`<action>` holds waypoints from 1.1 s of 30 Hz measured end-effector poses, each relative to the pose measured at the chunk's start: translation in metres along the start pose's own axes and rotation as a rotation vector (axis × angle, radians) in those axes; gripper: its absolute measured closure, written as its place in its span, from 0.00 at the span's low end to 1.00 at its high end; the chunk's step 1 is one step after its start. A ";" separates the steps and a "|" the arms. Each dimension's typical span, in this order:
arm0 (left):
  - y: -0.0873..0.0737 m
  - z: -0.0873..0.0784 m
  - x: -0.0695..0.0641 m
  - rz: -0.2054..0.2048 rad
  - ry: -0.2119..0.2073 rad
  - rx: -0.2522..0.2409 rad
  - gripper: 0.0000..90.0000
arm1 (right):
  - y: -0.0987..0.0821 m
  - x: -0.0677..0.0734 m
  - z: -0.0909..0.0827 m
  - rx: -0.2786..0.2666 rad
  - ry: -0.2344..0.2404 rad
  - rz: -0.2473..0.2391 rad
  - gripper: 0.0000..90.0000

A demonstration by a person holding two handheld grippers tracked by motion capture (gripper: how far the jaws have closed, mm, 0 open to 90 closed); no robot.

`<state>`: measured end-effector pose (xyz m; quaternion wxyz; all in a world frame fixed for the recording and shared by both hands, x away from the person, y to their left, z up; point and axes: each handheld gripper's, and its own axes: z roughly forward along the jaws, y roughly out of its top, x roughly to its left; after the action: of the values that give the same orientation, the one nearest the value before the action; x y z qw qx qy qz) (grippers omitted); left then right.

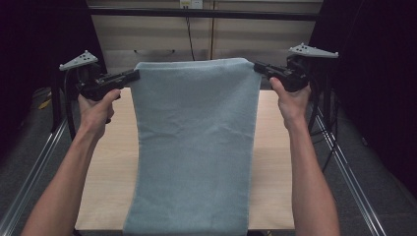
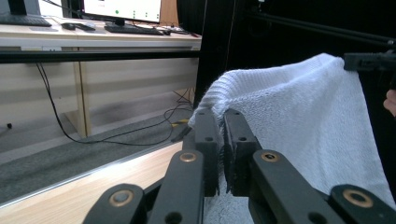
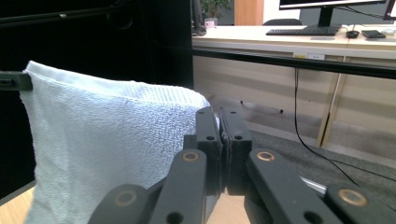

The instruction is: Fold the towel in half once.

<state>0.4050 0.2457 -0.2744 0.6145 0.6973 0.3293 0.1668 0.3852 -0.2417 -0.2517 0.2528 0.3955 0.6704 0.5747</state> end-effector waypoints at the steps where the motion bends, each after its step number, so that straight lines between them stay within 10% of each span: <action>1: -0.003 -0.003 -0.002 -0.005 0.000 0.001 0.96 | -0.002 0.002 -0.002 -0.003 0.006 0.000 0.97; 20: -0.110 -0.092 -0.054 -0.015 -0.162 0.110 0.96 | -0.129 0.087 -0.102 0.129 0.183 -0.028 0.97; 33: -0.240 -0.078 -0.061 -0.147 -0.202 0.497 0.95 | -0.266 0.110 -0.095 0.471 0.203 0.124 0.97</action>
<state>0.2496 0.2705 -0.4815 0.4648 0.8140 0.3468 -0.0343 0.1843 -0.2131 -0.4770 0.0494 0.4242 0.7820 0.4540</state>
